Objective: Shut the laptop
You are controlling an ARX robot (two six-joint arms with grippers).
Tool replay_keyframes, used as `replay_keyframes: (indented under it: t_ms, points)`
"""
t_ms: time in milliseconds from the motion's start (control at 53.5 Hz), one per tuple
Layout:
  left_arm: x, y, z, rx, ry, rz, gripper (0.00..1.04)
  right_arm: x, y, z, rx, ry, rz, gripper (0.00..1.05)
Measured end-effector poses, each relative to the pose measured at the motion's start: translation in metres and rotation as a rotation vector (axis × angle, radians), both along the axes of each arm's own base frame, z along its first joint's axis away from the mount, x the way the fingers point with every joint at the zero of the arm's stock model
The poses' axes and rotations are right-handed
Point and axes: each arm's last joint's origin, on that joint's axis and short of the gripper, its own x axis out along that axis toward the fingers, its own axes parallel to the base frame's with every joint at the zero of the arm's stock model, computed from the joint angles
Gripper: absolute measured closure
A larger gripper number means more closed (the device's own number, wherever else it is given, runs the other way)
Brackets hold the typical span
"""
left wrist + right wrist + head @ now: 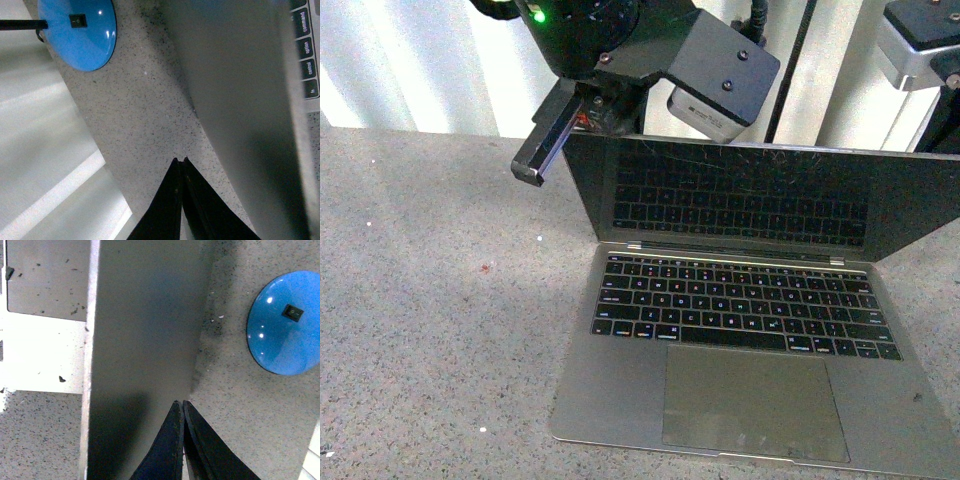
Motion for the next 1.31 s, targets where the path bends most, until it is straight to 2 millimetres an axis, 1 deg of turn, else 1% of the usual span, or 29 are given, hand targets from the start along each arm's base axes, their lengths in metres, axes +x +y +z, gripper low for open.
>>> replay_keyframes:
  t_ms: [93,411,579,785,972,1047,1121,1308]
  points:
    - [-0.003,-0.002,-0.006,0.004,0.011,-0.006,1.01,-0.006,0.003,-0.008,0.003,0.028,-0.003,1.02]
    - [-0.017,-0.007,-0.026,0.007,0.059,-0.026,1.01,-0.017,0.009,-0.027,0.011,0.070,0.005,1.02]
    - [-0.027,-0.007,-0.040,0.006,0.075,-0.039,1.01,-0.023,0.012,-0.042,0.028,0.091,0.004,1.02]
    - [-0.042,-0.009,-0.066,-0.010,0.112,-0.046,1.01,-0.035,0.013,-0.069,0.051,0.116,0.005,1.02]
    - [-0.056,-0.009,-0.095,-0.029,0.158,-0.050,1.01,-0.047,0.014,-0.104,0.074,0.173,0.001,1.02]
    - [-0.058,-0.010,-0.102,-0.033,0.172,-0.047,1.01,-0.051,0.015,-0.111,0.076,0.188,0.002,1.02]
    - [-0.062,-0.010,-0.114,-0.036,0.196,-0.047,1.01,-0.055,0.016,-0.120,0.084,0.205,0.001,1.02]
    - [-0.072,-0.012,-0.136,-0.030,0.245,-0.045,1.01,-0.061,0.017,-0.133,0.084,0.230,0.002,1.02]
